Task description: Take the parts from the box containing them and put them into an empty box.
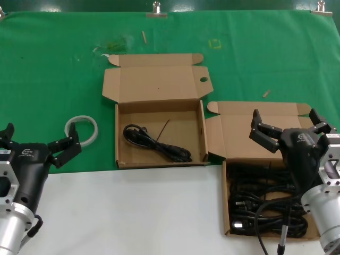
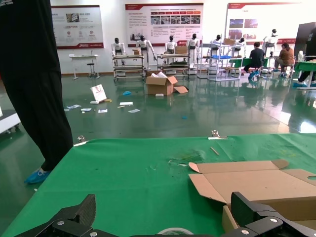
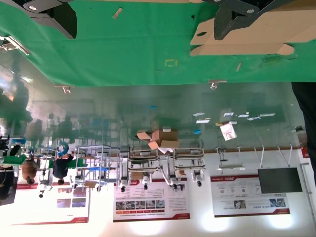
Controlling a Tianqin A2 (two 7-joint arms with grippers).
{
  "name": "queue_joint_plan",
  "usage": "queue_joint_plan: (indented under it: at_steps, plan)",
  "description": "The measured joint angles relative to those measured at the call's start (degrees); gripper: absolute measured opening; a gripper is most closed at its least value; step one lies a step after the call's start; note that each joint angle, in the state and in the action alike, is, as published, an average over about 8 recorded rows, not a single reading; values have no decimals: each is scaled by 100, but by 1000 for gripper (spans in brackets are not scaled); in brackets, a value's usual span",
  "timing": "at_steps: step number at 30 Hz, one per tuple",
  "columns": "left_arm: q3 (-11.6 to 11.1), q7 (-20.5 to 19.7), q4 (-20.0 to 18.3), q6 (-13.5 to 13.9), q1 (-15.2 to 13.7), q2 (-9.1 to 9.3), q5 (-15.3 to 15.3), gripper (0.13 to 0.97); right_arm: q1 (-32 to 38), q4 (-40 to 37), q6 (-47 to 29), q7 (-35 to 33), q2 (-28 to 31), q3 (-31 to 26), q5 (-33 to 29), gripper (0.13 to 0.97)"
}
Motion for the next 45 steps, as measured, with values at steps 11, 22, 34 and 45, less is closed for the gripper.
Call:
queue_joint_plan:
  at_steps: [11, 22, 34, 45]
  plan:
    - [0, 0, 0, 0, 0, 0, 0, 965, 0, 0, 0, 0, 0, 0, 0, 966]
    - [0, 0, 0, 0, 0, 0, 0, 965, 0, 0, 0, 0, 0, 0, 0, 966]
    - [0, 0, 0, 0, 0, 0, 0, 965, 0, 0, 0, 0, 0, 0, 0, 966]
    - [0, 0, 0, 0, 0, 0, 0, 965, 0, 0, 0, 0, 0, 0, 0, 966]
